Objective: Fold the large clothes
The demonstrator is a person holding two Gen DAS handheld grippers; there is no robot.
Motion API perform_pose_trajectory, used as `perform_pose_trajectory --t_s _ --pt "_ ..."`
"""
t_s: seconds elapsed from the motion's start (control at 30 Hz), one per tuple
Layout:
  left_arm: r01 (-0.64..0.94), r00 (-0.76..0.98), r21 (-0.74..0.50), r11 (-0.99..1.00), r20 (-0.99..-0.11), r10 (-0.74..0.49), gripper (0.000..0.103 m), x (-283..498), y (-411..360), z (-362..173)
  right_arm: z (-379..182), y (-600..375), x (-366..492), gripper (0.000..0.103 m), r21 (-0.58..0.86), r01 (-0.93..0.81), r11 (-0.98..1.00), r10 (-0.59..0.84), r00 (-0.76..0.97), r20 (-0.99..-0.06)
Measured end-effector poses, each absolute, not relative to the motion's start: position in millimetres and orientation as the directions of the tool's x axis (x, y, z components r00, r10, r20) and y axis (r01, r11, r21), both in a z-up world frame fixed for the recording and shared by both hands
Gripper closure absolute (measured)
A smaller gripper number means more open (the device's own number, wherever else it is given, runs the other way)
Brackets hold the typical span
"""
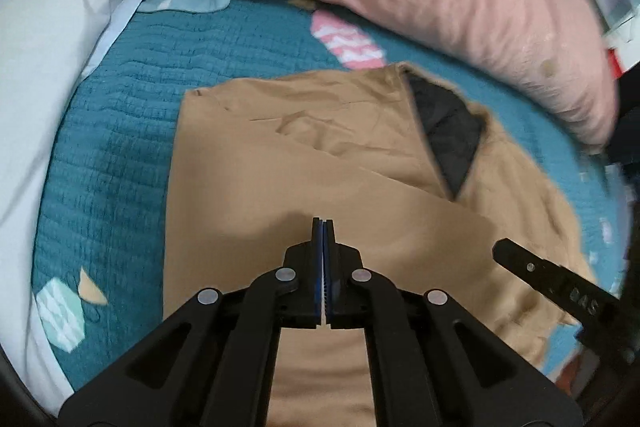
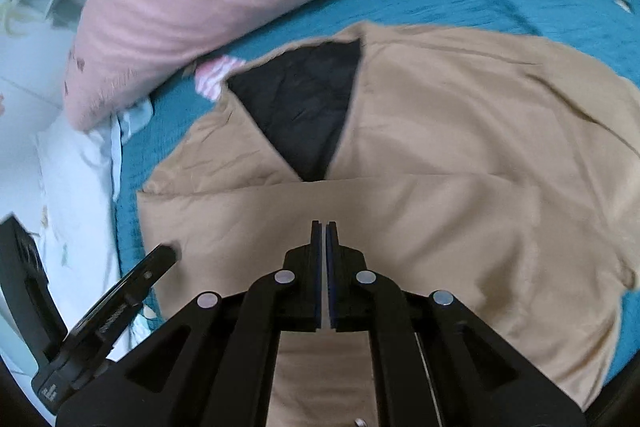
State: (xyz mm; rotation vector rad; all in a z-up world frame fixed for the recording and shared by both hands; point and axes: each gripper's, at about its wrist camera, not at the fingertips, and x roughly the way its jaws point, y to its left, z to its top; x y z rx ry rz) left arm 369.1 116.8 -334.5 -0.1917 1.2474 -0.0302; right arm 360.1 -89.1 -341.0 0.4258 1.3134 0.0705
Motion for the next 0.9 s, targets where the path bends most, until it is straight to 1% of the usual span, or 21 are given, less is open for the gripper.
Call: perform_pose_trajectory --t_s 0.03,0.07,0.13,0.17,0.23,0.3,0.33,0.37,0.43,0.57,0.6,0.73,0.9 --pt "-0.100 0.285 -0.096 0.990 -0.956 -0.063 0.101 377.4 116.6 -349.7 -348.5 -88.6 363.4 0.101 0.296 0.184 0.937 0.248 0.244 -0.938" --pt "-0.111 0.262 -0.081 0.991 -0.964 -0.049 0.102 378.8 121.3 -358.0 -356.4 -92.1 366.0 0.101 0.261 0.186 0.947 0.216 0.231 -0.949" --pt "-0.148 0.252 -0.135 0.980 -0.963 -0.094 0.101 380.7 137.0 -365.2 -361.2 -106.8 366.1 0.103 0.238 0.203 0.950 0.191 0.228 -0.955" --pt "-0.158 0.259 -0.133 0.978 -0.962 -0.089 0.101 380.7 141.8 -363.2 -360.3 -122.3 364.7 0.103 0.212 0.226 0.951 0.159 0.233 -0.959" --pt "-0.174 0.283 -0.078 0.982 -0.959 -0.026 0.101 380.0 151.8 -355.4 -358.6 -148.7 362.6 0.103 0.176 0.257 0.950 0.113 0.239 -0.964" --pt "-0.180 0.288 -0.054 0.982 -0.958 0.000 0.101 380.7 160.1 -354.6 -366.0 -180.4 362.1 0.103 0.210 0.301 0.930 0.144 0.228 -0.963" --pt "-0.193 0.276 -0.064 0.979 -0.961 -0.008 0.101 382.6 166.7 -360.5 -371.1 -189.3 362.4 0.103 0.246 0.318 0.916 0.180 0.223 -0.958" --pt "-0.207 0.269 -0.081 0.975 -0.963 -0.023 0.101 384.1 171.0 -365.7 -381.2 -199.7 363.4 0.103 0.310 0.337 0.889 0.245 0.220 -0.944" --pt "-0.225 0.283 -0.118 0.967 -0.958 -0.051 0.101 385.6 176.3 -373.5 -388.3 -200.2 365.3 0.103 0.315 0.322 0.893 0.251 0.227 -0.941" --pt "-0.180 0.289 -0.026 0.983 -0.957 0.028 0.101 385.5 162.1 -362.7 -372.4 -180.5 365.5 0.103 0.194 0.263 0.945 0.137 0.221 -0.966" --pt "-0.170 0.296 -0.010 0.985 -0.954 0.041 0.101 384.5 159.5 -359.2 -367.9 -179.0 363.6 0.103 0.186 0.262 0.947 0.128 0.224 -0.966" --pt "-0.164 0.329 -0.029 0.986 -0.944 0.027 0.101 375.8 157.7 -340.1 -349.7 -181.8 352.8 0.101 0.211 0.267 0.940 0.147 0.242 -0.959" --pt "-0.145 0.390 -0.013 0.989 -0.920 0.045 0.100 356.9 156.0 -304.9 -317.1 -185.6 333.2 0.101 0.239 0.249 0.938 0.164 0.288 -0.944"
